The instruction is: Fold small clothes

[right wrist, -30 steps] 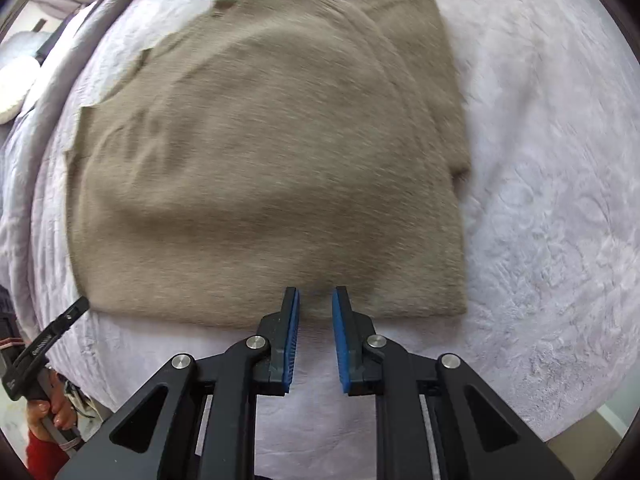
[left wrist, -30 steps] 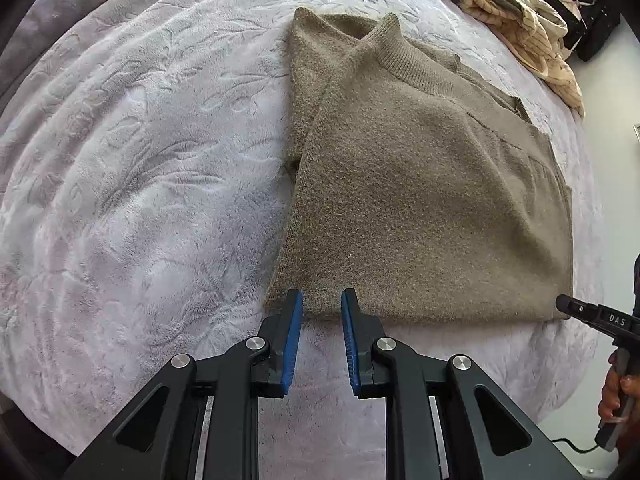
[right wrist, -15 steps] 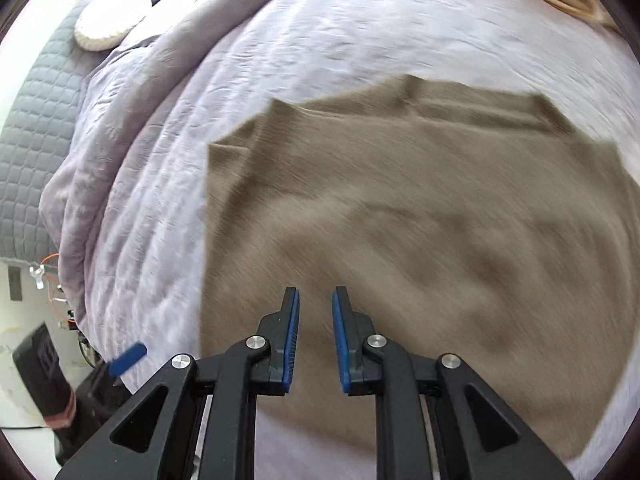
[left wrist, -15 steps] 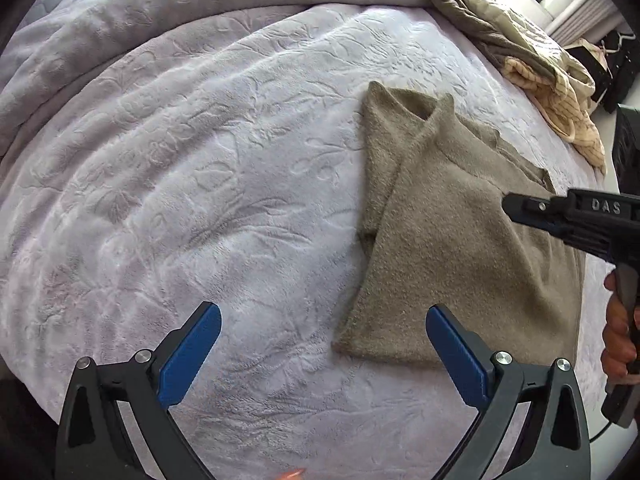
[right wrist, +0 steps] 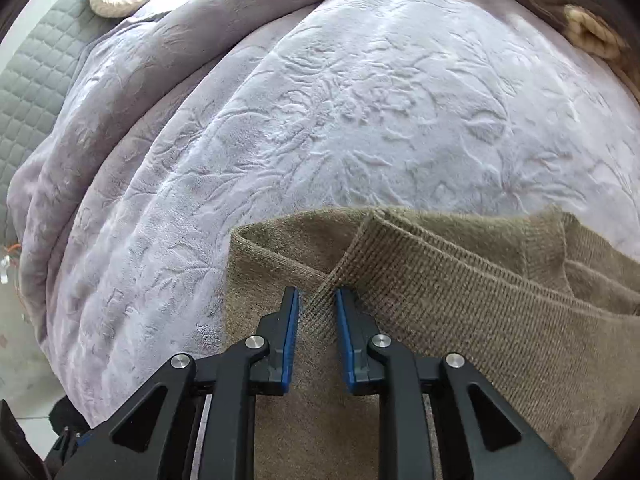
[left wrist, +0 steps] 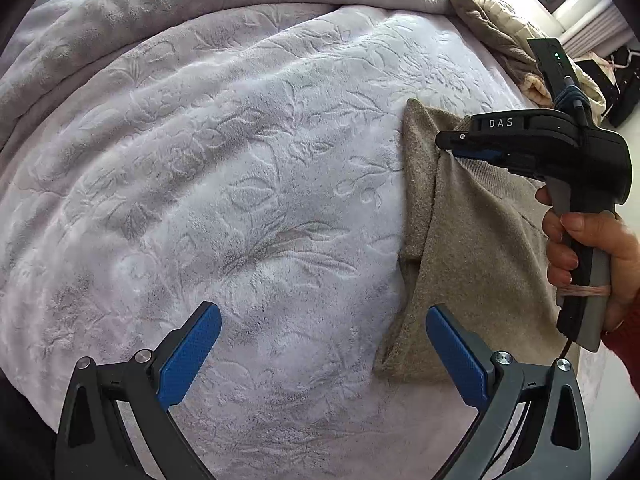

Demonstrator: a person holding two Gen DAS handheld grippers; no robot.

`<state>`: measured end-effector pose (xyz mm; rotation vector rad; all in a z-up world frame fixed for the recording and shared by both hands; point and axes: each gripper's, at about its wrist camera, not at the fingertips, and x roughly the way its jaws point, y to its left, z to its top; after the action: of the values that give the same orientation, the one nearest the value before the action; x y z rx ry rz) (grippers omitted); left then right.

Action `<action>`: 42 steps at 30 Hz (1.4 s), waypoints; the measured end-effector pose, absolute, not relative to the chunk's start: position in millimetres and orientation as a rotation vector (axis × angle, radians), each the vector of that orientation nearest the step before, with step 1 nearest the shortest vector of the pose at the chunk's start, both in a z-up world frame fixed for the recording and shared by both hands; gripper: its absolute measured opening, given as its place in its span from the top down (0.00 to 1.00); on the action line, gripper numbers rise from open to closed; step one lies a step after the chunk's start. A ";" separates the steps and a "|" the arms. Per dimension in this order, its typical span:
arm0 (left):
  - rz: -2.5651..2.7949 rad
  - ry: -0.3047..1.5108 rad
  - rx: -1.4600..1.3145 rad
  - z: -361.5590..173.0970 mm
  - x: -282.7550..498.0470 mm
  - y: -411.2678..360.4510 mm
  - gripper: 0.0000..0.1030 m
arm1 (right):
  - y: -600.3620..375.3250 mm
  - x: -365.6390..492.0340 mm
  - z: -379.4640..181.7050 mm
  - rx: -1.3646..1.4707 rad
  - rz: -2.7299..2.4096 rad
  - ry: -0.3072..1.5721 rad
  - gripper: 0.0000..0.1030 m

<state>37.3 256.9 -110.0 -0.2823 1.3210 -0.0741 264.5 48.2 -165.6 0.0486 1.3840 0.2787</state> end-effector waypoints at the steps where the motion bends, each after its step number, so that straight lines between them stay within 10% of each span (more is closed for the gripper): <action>1: -0.074 1.325 -0.286 -109.9 37.8 257.1 0.00 | 48.8 263.8 -162.8 0.049 0.288 1.384 0.78; 42: -0.133 1.484 -0.105 -106.7 8.0 220.1 0.00 | -78.5 1.8 -189.4 1.053 0.102 1.377 0.58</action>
<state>8.0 220.1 -106.7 -0.1054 1.4844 -0.1326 1.8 -78.5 -189.4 1.0525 1.3766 0.1020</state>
